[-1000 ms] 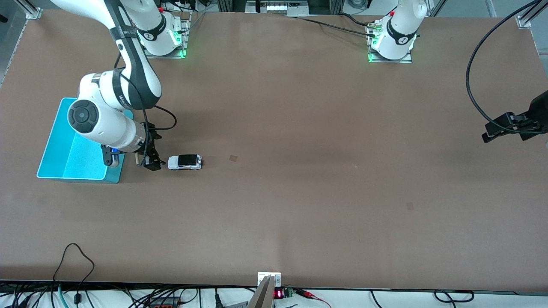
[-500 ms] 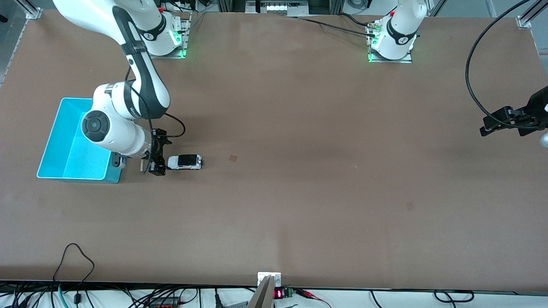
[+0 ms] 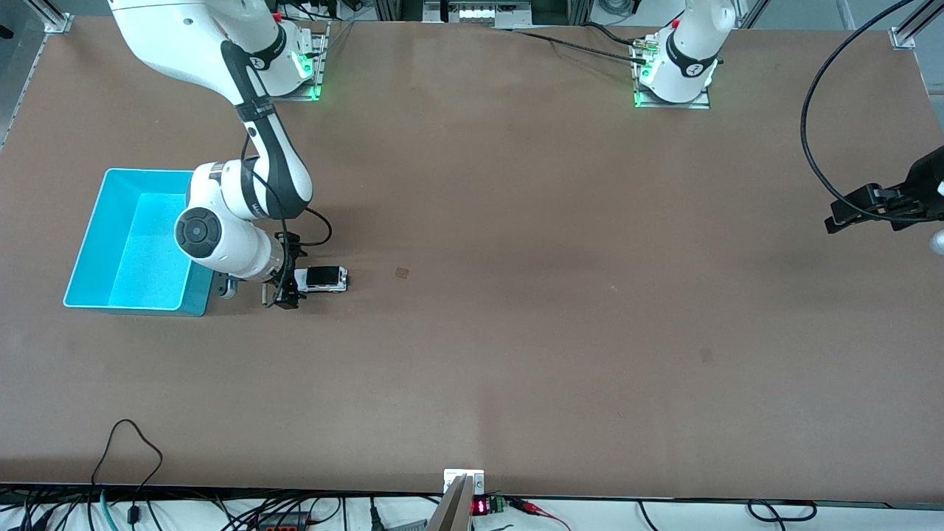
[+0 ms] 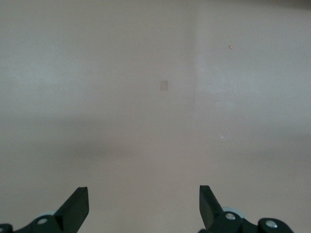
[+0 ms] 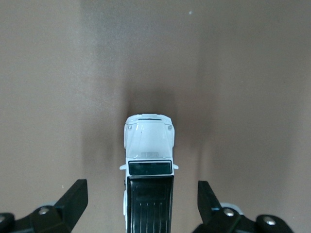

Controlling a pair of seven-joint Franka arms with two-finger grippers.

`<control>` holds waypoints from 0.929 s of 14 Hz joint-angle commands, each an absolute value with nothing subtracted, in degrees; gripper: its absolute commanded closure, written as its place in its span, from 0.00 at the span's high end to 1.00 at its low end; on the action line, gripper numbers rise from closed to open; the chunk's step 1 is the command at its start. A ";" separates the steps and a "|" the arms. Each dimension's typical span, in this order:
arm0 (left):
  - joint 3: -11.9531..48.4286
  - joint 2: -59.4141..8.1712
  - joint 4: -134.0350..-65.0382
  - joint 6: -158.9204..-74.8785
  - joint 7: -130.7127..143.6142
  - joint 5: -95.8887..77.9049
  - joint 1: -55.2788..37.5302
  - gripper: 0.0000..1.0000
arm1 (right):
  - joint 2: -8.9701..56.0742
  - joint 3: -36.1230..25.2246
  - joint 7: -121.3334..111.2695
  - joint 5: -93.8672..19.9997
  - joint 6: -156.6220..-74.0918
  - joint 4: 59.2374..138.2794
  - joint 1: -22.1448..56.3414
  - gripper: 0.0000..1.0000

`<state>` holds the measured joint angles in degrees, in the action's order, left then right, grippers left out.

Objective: Wind and store white jeep toy
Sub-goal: 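Close the right gripper on the white jeep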

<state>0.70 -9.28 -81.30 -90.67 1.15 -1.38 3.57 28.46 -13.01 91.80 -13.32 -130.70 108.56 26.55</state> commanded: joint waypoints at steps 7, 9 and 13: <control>0.18 -9.23 -81.21 -90.17 1.67 -2.46 3.16 1.00 | 30.59 -12.57 91.41 -14.24 -133.32 108.10 27.95 1.00; 0.18 -9.32 -81.12 -90.26 1.67 -2.37 3.25 1.00 | 31.63 -12.48 91.32 -14.24 -134.03 108.11 28.04 1.00; 0.18 -9.40 -81.04 -90.44 1.76 -2.37 3.16 1.00 | 32.43 -12.13 91.23 -14.33 -134.91 108.11 28.74 1.00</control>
<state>0.68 -9.42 -81.33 -90.65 1.21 -1.38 3.57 31.90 -12.13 91.73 -13.32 -134.18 108.56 28.14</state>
